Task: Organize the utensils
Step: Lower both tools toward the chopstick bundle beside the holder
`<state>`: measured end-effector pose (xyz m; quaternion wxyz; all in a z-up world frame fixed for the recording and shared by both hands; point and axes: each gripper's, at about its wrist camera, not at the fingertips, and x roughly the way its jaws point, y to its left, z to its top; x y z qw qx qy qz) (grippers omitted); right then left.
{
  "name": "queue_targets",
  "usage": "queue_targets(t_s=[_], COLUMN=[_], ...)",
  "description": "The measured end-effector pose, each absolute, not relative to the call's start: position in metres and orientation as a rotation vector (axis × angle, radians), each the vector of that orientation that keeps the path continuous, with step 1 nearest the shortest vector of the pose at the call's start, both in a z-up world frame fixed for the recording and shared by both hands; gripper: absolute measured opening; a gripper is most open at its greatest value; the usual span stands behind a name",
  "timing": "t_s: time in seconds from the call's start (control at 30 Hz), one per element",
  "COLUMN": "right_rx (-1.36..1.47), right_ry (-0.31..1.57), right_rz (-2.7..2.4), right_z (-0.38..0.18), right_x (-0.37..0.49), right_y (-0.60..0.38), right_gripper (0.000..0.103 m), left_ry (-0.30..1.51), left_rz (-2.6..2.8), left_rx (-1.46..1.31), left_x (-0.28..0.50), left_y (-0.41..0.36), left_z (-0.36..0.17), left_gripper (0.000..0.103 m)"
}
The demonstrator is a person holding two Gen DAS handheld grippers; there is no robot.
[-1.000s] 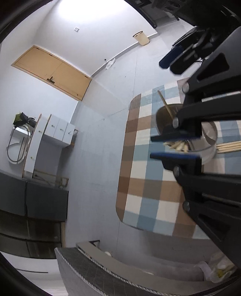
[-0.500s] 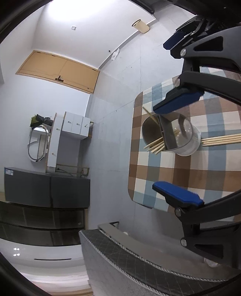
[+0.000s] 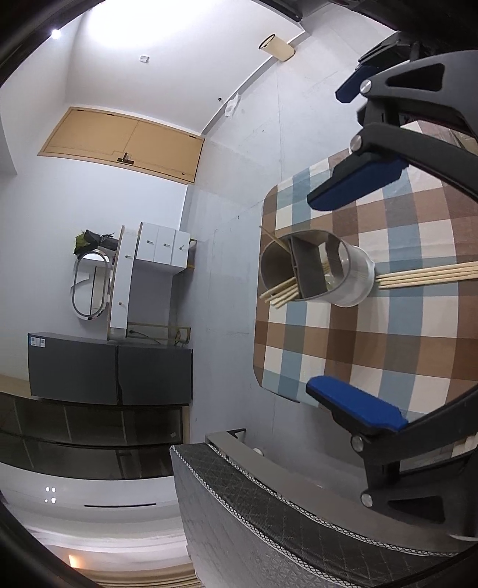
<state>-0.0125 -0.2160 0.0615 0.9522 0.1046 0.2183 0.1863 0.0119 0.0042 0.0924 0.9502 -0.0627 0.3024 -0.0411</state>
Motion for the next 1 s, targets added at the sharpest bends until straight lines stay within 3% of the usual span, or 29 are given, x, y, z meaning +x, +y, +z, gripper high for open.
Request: queue_targets(t_s=[0.37, 0.63, 1.0], right_rx=[0.205, 0.167, 0.123], right_ry=[0.552, 0.583, 0.789], right_rz=[0.377, 0.315, 0.308], right_z=[0.017, -0.002, -0.048], right_x=[-0.02, -0.01, 0.021], right_y=[-0.211, -0.212, -0.193], right_gripper=[0.097, 0.102, 0.102], left_ry=[0.622, 0.729, 0.905], left_rz=[-0.076, -0.035, 0.069], left_rx=[-0.158, -0.169, -0.198], left_x=[-0.002, 0.013, 0.038], left_y=[0.017, 0.02, 0.032], left_z=[0.045, 0.0, -0.055], left_gripper=[0.089, 0.089, 0.089])
